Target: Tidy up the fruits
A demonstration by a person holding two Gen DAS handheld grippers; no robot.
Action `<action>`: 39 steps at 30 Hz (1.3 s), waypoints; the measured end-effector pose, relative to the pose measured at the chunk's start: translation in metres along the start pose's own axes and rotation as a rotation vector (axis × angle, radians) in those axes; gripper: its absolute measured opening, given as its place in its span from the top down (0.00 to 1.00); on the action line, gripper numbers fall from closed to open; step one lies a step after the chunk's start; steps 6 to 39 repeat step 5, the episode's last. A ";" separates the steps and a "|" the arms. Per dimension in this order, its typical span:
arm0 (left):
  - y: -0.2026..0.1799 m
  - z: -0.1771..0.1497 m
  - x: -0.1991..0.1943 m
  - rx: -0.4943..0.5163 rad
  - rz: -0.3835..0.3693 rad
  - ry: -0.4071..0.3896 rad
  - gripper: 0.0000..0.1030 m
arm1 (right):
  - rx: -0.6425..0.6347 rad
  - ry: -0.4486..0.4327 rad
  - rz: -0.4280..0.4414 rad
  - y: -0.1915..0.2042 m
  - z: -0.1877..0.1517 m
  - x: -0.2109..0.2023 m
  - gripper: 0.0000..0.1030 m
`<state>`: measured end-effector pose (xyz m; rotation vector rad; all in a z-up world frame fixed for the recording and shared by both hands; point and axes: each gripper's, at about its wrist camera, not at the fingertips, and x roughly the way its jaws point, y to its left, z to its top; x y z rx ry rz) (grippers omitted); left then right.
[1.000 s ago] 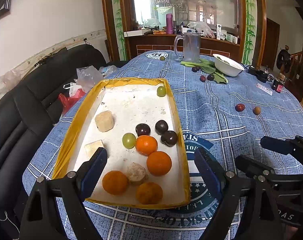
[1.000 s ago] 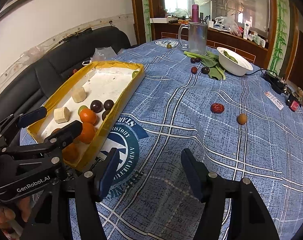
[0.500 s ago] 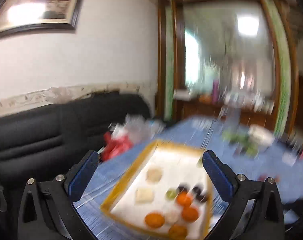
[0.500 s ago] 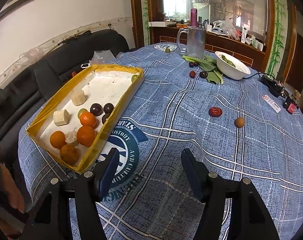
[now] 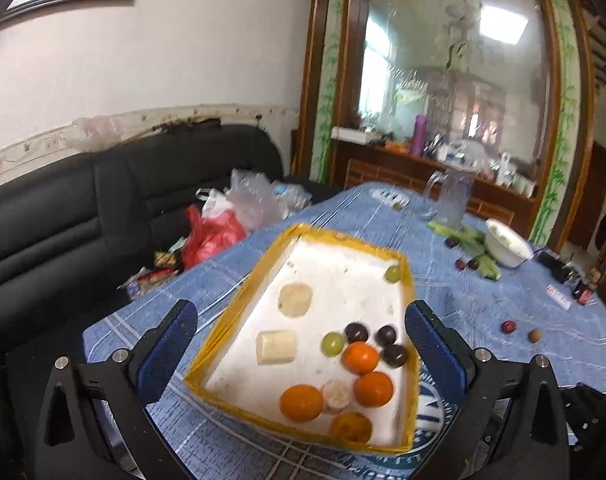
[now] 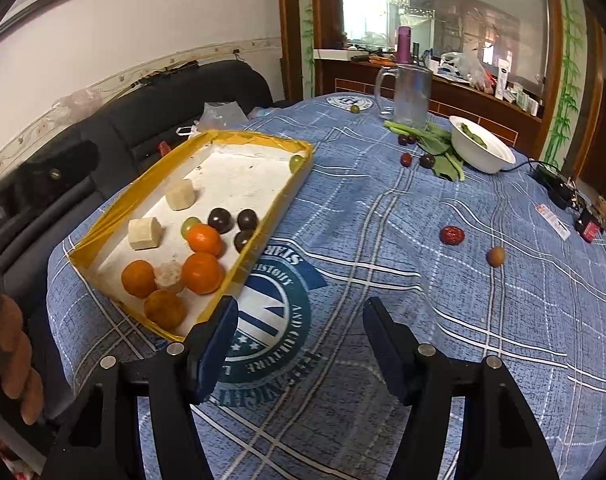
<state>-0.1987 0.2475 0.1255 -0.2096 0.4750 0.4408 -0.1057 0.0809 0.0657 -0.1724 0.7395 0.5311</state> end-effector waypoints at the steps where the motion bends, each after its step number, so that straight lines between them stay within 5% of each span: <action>1: 0.000 -0.001 0.002 0.001 0.004 0.019 0.00 | -0.007 0.002 0.002 0.003 0.000 0.001 0.28; 5: -0.001 -0.005 0.016 0.005 -0.006 0.112 0.00 | -0.041 0.017 0.005 0.013 0.000 0.005 0.27; 39: -0.001 -0.005 0.016 0.005 -0.006 0.112 0.00 | -0.041 0.017 0.005 0.013 0.000 0.005 0.27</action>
